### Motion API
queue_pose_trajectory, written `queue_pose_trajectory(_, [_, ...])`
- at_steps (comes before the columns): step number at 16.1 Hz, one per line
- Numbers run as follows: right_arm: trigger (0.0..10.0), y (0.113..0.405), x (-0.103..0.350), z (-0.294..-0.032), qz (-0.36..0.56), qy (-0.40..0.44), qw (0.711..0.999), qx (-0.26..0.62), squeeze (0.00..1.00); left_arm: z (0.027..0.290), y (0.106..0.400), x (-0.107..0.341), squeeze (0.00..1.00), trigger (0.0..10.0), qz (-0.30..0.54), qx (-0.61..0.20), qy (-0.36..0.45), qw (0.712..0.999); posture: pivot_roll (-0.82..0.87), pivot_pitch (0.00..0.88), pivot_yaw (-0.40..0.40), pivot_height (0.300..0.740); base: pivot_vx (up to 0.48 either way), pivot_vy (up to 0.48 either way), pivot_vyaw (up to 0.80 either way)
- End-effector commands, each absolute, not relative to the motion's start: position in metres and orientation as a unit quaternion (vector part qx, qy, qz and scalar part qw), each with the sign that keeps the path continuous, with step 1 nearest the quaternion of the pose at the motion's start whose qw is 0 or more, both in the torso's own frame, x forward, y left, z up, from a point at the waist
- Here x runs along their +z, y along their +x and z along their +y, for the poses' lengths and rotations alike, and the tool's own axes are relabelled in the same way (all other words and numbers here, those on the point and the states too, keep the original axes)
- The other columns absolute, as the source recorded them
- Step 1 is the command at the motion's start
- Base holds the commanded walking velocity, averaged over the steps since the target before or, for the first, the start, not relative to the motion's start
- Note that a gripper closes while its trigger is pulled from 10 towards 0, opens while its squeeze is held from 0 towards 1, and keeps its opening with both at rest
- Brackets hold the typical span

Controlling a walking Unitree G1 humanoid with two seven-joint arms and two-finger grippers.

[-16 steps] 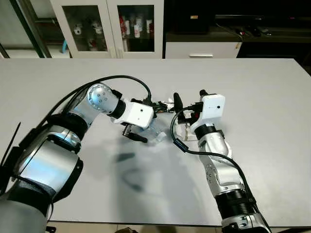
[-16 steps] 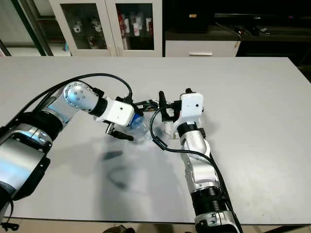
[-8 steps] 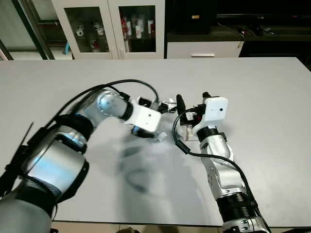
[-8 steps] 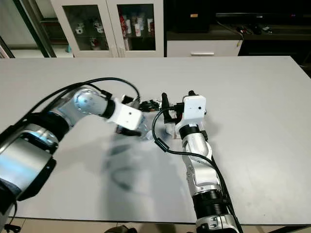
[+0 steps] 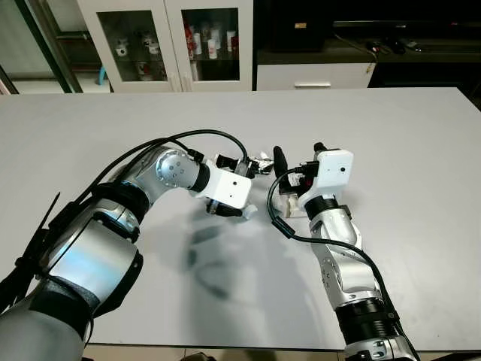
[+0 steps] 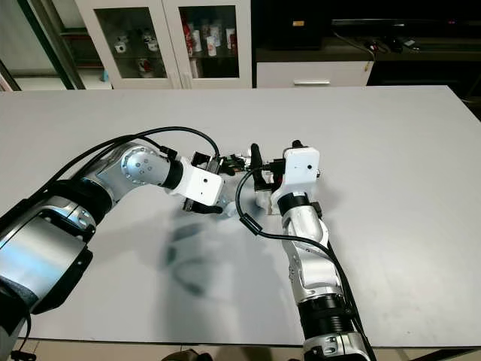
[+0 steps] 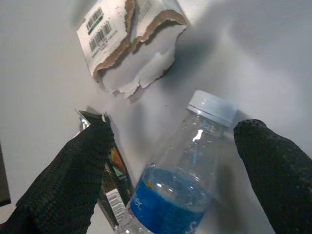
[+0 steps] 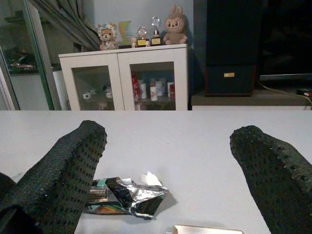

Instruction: Picking trash to rubbish bin

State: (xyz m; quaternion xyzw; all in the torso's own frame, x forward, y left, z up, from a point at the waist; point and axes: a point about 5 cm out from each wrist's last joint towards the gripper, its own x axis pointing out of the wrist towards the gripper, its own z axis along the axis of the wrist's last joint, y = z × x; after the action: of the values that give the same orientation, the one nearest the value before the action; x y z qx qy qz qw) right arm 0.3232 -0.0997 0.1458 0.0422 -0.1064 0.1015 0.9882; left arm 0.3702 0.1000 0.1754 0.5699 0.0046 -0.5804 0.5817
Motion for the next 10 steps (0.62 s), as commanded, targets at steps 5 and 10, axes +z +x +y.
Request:
queue_pose_trajectory(5, [10.0,0.321,0.146,-0.103,-0.105,0.048,0.989,0.094,0.00,0.109,0.371,0.181,0.00,10.0,0.034,-0.598,0.566,0.566,-0.09,0.033,0.096,0.740,0.000,0.000,0.00])
queue_pose_trajectory(10, [10.0,0.319,0.146,-0.101,-0.104,0.051,0.989,0.094,0.00,0.107,0.364,0.161,0.00,10.0,0.057,-0.611,0.570,0.546,-0.10,0.042,0.103,0.740,0.000,0.000,0.00])
